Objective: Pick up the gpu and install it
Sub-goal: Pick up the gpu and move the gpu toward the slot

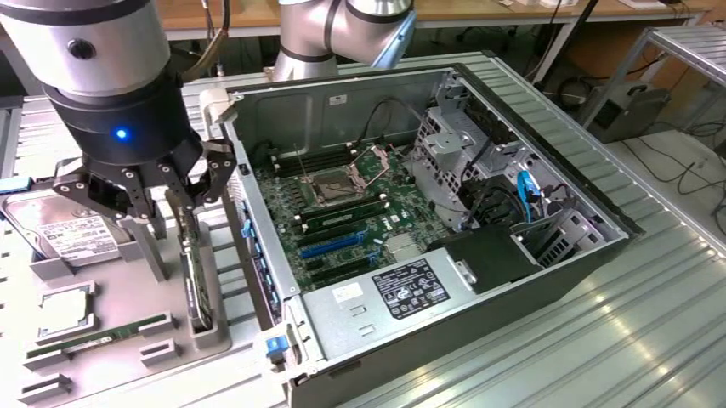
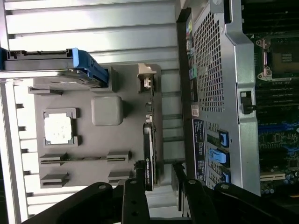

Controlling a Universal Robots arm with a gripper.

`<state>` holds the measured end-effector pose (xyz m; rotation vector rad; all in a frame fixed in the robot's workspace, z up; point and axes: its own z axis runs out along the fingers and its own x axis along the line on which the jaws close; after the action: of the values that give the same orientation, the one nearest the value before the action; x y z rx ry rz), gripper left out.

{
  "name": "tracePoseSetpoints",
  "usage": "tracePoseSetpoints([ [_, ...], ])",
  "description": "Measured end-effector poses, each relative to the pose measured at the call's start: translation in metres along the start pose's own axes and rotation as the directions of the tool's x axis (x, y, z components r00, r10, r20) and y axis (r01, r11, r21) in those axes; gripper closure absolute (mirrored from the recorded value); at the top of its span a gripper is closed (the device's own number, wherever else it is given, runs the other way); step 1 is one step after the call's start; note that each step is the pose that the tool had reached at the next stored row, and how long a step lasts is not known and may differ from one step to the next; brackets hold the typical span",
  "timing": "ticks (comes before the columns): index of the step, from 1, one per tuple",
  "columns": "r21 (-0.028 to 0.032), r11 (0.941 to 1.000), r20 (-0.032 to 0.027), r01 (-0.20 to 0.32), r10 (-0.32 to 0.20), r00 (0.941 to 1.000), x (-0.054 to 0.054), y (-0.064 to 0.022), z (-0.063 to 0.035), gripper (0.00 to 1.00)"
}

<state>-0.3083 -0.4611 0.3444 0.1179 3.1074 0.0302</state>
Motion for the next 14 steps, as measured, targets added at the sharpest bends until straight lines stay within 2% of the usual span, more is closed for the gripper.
tracePoseSetpoints([
  [4,0.0000,1.0000,-0.0001,0.000,0.000,1.0000,0.000,-0.0018,0.0106,0.64],
  [6,0.0001,1.0000,-0.0001,0.000,0.000,1.0000,0.001,-0.0026,0.0206,0.64],
  [14,0.0001,1.0000,-0.0001,0.000,0.000,1.0000,0.001,-0.0043,0.0389,0.64],
])
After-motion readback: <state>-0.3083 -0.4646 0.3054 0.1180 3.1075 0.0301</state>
